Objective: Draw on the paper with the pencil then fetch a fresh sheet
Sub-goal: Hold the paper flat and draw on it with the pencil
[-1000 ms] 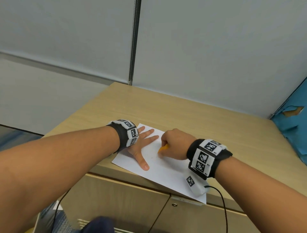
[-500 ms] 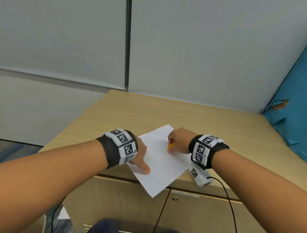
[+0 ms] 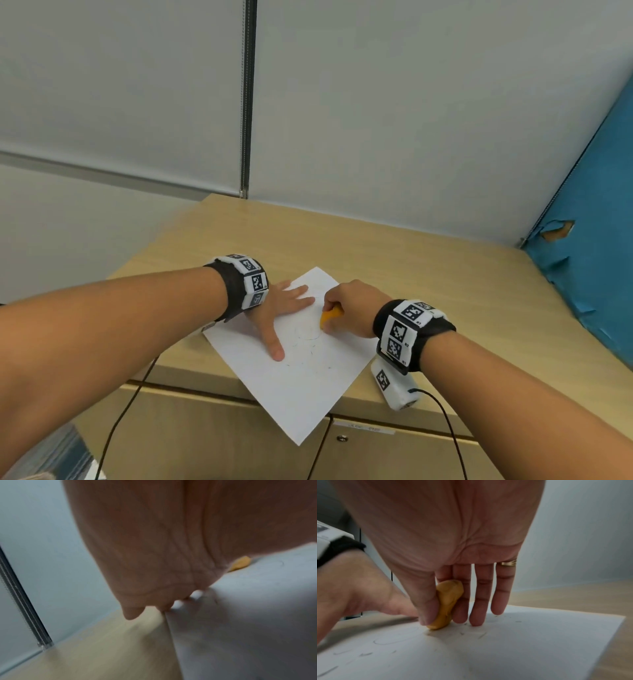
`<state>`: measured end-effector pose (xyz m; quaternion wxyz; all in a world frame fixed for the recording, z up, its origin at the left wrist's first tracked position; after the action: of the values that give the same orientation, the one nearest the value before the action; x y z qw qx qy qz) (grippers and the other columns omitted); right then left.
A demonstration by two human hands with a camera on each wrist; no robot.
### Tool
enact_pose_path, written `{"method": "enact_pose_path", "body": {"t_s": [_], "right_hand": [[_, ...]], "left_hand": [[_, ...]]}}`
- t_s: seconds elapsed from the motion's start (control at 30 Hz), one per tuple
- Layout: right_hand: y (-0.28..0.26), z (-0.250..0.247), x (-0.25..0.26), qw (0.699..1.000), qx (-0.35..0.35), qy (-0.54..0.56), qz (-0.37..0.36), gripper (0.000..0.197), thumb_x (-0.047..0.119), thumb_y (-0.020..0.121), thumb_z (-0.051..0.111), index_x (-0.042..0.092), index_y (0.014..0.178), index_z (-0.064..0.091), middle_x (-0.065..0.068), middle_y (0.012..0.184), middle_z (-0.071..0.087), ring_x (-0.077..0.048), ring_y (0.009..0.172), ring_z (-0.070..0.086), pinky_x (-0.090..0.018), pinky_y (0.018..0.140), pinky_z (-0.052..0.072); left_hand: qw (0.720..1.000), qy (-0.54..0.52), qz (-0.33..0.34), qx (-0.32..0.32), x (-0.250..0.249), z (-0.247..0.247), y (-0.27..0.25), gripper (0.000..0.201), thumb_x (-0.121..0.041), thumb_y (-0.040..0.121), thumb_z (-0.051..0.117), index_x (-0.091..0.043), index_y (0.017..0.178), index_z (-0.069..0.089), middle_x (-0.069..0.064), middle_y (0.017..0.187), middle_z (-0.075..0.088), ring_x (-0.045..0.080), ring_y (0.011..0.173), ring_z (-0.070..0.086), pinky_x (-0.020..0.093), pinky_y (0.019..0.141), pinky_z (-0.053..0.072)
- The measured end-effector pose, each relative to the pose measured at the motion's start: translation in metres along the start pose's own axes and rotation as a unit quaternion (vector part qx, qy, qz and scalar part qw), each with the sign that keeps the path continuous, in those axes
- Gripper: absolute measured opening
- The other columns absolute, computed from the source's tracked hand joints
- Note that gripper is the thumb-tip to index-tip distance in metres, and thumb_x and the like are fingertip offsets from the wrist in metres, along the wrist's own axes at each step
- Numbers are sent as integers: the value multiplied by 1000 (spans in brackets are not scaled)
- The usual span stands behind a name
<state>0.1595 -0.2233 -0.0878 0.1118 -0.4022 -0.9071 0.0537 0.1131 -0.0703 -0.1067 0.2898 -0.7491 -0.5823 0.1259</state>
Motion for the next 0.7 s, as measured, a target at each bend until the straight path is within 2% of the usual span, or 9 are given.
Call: {"method": "enact_pose_path", "body": {"t_s": [0.1,0.17,0.23,0.37,0.43,0.5,0.53,0.63,0.7], "right_hand": [[10,-2,3,999,-9,-6,33,31,34,88,67,8,103,74,-11,103,73,-32,92,71,-42,82,60],[14,-2,16,1000,-13,3,18,30,32,88,68,3,97,74,-13,95,73,-30,86,71,-38,73,58],[13,7,37,999,9,12,-32,26,30,88,72,6,96,74,-8,88,71,-24,80,67,-35,69,55],[5,13,55,996,37,-17,-82,31,40,83,75,14,100,75,-3,94,74,-20,86,69,-39,76,60],[17,-1,39,998,16,-36,-45,26,38,83,74,12,87,73,-4,84,70,-23,79,68,-34,67,58],[23,-11,31,999,-23,-45,-15,25,31,83,70,13,69,59,-4,70,59,-25,68,62,-30,55,48],[21,-10,36,999,-26,-39,-19,25,28,84,68,15,67,55,-3,70,57,-24,67,60,-30,55,47],[4,11,64,995,32,-27,-92,16,29,83,71,15,82,64,-4,83,69,-22,77,67,-36,66,59],[8,7,60,995,29,-29,-90,22,33,82,73,12,81,67,-4,81,71,-22,77,68,-35,66,58]], "left_hand": [[1000,-10,13,4,2,8,6,129,-73,75,68,-32,152,-28,-1,160,-34,32,149,-25,61,116,-4],[1000,-20,20,7,3,12,8,129,-74,74,67,-35,151,-28,-2,159,-37,31,147,-29,62,115,-7],[999,-20,23,10,3,14,10,125,-74,74,67,-36,153,-22,0,158,-38,32,146,-31,61,115,-9],[1000,-22,22,6,1,13,11,121,-77,74,65,-38,154,-17,0,158,-38,33,146,-32,59,116,-9],[1000,-25,15,7,3,15,13,126,-79,71,65,-39,151,-24,-1,159,-37,33,146,-32,62,115,-8],[1000,-19,8,12,4,16,13,132,-83,66,64,-40,149,-29,-2,159,-37,33,146,-31,66,114,-6],[1000,-15,6,13,3,16,13,131,-84,66,64,-40,150,-27,-3,159,-36,32,146,-31,66,114,-5],[1000,-17,1,22,3,17,14,124,-84,65,64,-41,156,-8,-1,160,-35,32,145,-34,64,116,-3],[1000,-18,-3,20,4,17,14,127,-87,62,63,-42,155,-12,-2,160,-36,32,145,-34,65,115,-1]]}}
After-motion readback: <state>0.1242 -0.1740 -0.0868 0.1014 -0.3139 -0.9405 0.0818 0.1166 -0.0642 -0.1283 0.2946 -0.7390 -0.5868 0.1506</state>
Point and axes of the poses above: each hand's wrist, its own y-axis towards the middle knuckle, its own z-axis out of the palm, x = y × z, the point moved 5 cm from there along y, towards the middle knuckle
